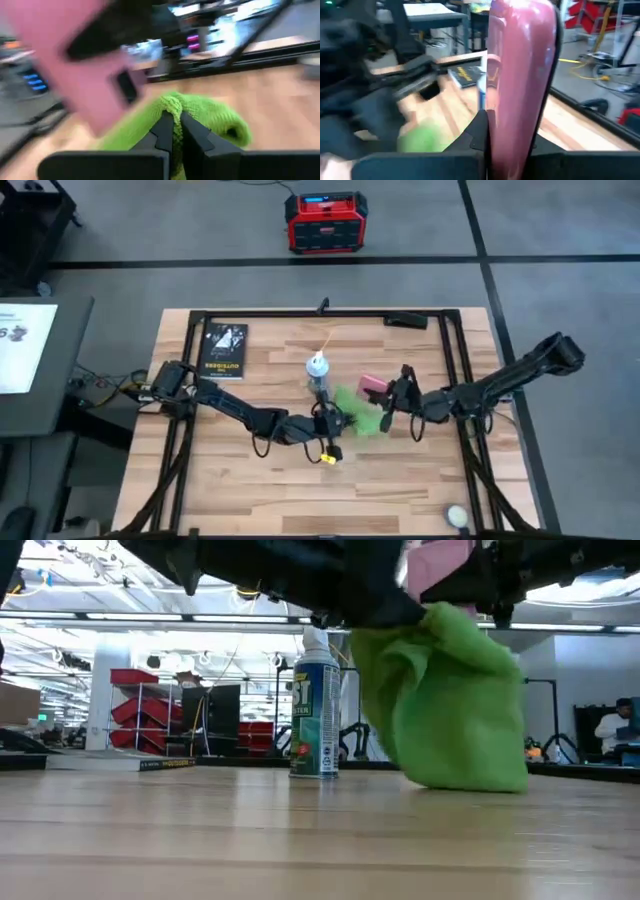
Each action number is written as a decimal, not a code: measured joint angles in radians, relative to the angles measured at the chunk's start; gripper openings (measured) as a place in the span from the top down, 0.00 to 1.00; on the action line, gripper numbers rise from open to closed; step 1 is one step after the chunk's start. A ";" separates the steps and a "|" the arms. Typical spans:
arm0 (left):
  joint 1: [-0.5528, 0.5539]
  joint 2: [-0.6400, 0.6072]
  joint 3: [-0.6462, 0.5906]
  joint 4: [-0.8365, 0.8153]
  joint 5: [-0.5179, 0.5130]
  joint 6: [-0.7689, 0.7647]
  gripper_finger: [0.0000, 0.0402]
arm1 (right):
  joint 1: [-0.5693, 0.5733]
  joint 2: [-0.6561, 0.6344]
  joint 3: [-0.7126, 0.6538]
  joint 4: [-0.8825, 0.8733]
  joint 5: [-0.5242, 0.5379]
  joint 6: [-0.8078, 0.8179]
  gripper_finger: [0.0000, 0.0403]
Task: Apply microfiber cloth
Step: Wipe the pink cellphone with the green microfiber cloth, then return to Home Position
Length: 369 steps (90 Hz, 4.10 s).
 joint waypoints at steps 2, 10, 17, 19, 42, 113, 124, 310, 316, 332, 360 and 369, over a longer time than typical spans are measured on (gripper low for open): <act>-0.007 0.001 -0.011 0.010 0.001 -0.004 1.00 | 0.005 -0.006 0.000 -0.001 0.001 0.000 0.97; -0.035 -0.009 -0.060 0.093 -0.001 0.005 1.00 | 0.025 -0.019 0.000 -0.012 0.008 -0.002 0.97; -0.059 -0.035 -0.105 0.190 -0.031 0.026 1.00 | 0.039 -0.024 0.000 -0.043 0.024 0.000 0.97; -0.065 -0.045 -0.120 0.203 -0.041 0.029 1.00 | 0.043 -0.023 0.000 -0.047 0.034 0.000 0.97; -0.150 -0.158 -0.313 0.199 -0.340 -0.051 1.00 | 0.067 -0.021 -0.001 -0.084 0.070 0.035 0.97; -0.147 -0.566 -0.772 -0.335 -0.846 -0.877 1.00 | 0.065 -0.014 -0.001 -0.100 0.072 0.071 0.97; -0.127 -0.548 -0.773 -0.316 -0.834 -0.922 1.00 | 0.065 -0.014 -0.001 -0.100 0.072 0.071 0.97; -0.314 -0.306 -0.574 0.036 -0.290 -0.769 0.61 | 0.179 0.496 0.167 -0.208 0.071 -0.220 0.97; -0.314 -0.306 -0.574 0.037 -0.291 -0.769 0.61 | 0.179 0.539 0.177 -0.252 0.126 -0.233 0.97; -0.314 -0.306 -0.574 0.036 -0.291 -0.769 0.61 | 0.167 0.629 0.189 -0.321 0.161 -0.212 0.97; -0.314 -0.306 -0.574 0.036 -0.296 -0.769 0.61 | 0.132 0.626 0.188 -0.495 0.144 -0.094 0.89; -0.314 -0.306 -0.574 0.036 -0.297 -0.768 0.61 | 0.113 0.605 0.188 -0.584 0.096 -0.032 0.84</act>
